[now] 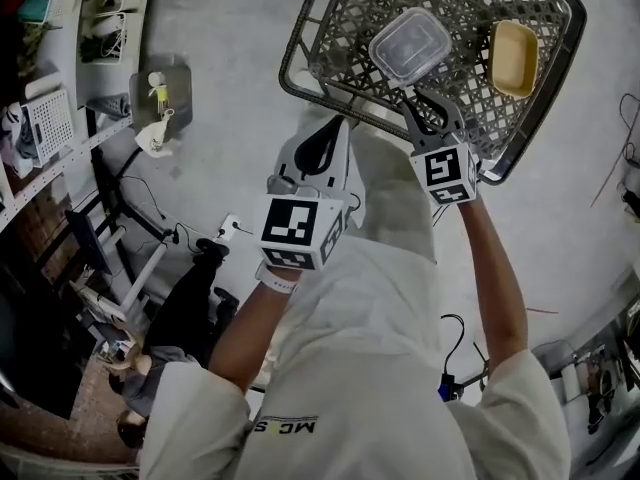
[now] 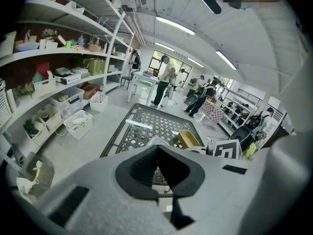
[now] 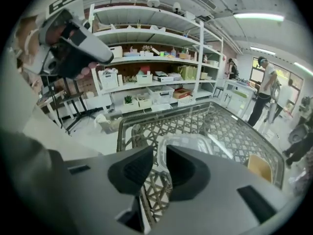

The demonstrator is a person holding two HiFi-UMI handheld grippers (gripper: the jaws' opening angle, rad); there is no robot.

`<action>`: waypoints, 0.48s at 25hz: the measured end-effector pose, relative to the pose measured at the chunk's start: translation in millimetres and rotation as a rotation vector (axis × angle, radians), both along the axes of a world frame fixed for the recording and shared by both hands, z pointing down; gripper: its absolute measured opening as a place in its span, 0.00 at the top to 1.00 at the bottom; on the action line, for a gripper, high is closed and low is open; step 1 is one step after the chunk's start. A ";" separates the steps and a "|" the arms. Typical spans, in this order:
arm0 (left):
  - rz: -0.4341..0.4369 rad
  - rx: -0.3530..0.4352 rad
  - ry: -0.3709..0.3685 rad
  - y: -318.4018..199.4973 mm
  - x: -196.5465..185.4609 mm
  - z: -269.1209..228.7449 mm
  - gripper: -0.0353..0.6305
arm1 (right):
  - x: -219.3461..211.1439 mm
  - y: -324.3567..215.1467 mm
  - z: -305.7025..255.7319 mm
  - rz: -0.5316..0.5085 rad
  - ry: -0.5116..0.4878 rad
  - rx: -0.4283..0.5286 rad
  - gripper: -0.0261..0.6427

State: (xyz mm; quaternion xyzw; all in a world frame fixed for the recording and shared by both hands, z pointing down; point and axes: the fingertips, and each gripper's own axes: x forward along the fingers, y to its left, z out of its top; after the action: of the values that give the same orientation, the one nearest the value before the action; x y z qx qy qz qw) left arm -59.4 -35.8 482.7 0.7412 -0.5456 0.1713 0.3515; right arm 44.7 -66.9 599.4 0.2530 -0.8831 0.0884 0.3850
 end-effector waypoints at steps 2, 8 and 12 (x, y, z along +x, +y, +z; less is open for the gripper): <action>-0.009 -0.011 0.010 3.0 1.3 11.2 0.91 | -0.2 1.0 13.9 -0.041 0.021 0.009 0.82; 0.000 -0.021 0.018 0.0 9.5 36.3 0.91 | 0.2 4.9 45.1 -0.139 0.080 0.034 0.80; 0.021 -0.020 0.021 -5.2 14.7 46.3 0.91 | -2.6 3.3 60.1 -0.219 0.146 0.096 0.79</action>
State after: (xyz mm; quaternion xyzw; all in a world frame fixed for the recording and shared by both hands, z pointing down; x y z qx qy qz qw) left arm -44.6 -41.0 529.0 0.7451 -0.5324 0.1725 0.3628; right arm 42.1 -63.6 659.4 0.1788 -0.8783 -0.0152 0.4432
